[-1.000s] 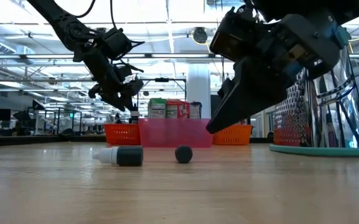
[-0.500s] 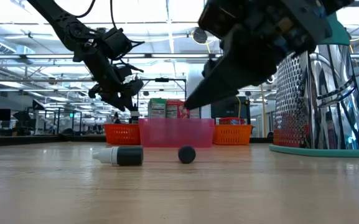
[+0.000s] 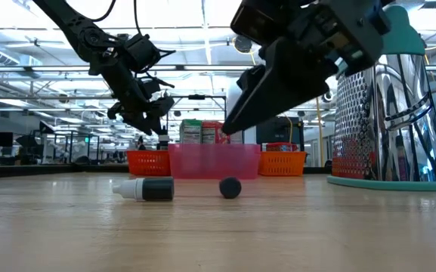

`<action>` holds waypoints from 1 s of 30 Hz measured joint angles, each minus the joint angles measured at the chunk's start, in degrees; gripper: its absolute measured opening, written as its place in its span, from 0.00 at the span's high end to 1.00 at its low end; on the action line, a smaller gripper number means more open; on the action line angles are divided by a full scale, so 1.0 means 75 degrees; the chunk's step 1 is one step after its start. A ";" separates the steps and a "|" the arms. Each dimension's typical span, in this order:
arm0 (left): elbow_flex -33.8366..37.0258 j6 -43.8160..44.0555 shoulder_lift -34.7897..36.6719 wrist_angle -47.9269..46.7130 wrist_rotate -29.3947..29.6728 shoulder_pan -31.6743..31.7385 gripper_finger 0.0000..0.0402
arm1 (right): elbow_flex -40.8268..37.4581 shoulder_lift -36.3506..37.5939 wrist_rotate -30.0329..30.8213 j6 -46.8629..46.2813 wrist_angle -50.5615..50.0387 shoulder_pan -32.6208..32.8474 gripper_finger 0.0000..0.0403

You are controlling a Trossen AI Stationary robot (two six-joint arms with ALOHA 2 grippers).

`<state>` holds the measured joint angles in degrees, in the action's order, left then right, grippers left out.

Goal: Pick & Place Kitchen Items
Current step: Put the small black food coloring bottle into the red bin

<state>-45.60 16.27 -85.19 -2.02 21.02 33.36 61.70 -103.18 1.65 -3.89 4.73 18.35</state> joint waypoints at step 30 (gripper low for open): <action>-0.0003 0.0007 0.0003 -0.0142 0.0004 0.0000 0.60 | 0.1394 -0.1150 -0.0213 0.0391 -0.1400 -0.0114 0.59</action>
<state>-45.63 16.33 -85.17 -3.09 21.05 33.36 72.16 -111.81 0.05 -0.96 -5.77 17.49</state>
